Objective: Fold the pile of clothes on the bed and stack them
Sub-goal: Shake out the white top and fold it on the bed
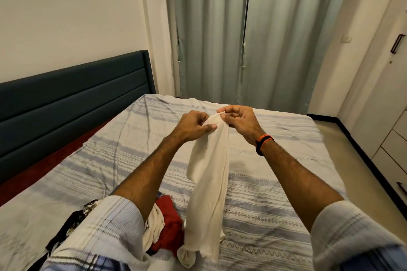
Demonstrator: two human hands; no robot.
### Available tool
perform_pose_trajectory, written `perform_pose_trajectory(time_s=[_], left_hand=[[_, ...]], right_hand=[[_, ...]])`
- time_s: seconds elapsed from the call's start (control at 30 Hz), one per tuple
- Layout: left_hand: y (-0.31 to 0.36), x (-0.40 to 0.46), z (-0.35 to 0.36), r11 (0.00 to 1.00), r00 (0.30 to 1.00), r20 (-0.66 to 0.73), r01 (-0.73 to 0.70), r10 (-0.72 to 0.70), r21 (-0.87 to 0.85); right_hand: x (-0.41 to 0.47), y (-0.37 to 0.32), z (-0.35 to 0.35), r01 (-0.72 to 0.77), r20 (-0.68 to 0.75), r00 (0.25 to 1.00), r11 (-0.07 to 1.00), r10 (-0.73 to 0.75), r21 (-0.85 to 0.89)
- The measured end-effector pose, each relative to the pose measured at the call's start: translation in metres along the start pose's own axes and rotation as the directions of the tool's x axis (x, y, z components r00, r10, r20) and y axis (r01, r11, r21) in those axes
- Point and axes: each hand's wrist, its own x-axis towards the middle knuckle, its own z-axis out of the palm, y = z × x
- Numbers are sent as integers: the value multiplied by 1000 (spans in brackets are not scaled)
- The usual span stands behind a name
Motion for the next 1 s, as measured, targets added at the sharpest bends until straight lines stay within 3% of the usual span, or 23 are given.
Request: perform_pose_trajectory(time_s=[0.13, 0.27, 0.5, 0.7, 0.9, 1.0], left_hand=[[1, 2, 2, 997, 994, -107, -38, 30, -66], [5, 3, 1, 994, 987, -136, -95, 86, -61], [-21, -1, -4, 999, 996, 82, 37, -39, 26], [-42, -11, 4, 990, 990, 39, 131, -133, 42], [-51, -17, 8, 962, 947, 237, 163, -215, 220], [-55, -18, 9, 940, 939, 235, 178, -251, 291]], right_hand=[[0, 0, 0, 4, -3, 1000, 998, -4, 55], [4, 2, -2, -58, 106, 993, 998, 55, 18], [9, -8, 0, -42, 57, 998, 998, 39, 52], [11, -13, 0, 6, 21, 1000, 985, -10, 172], [11, -16, -8, 39, -74, 997, 958, -19, 283], [11, -16, -17, 49, -138, 990, 956, -8, 290]])
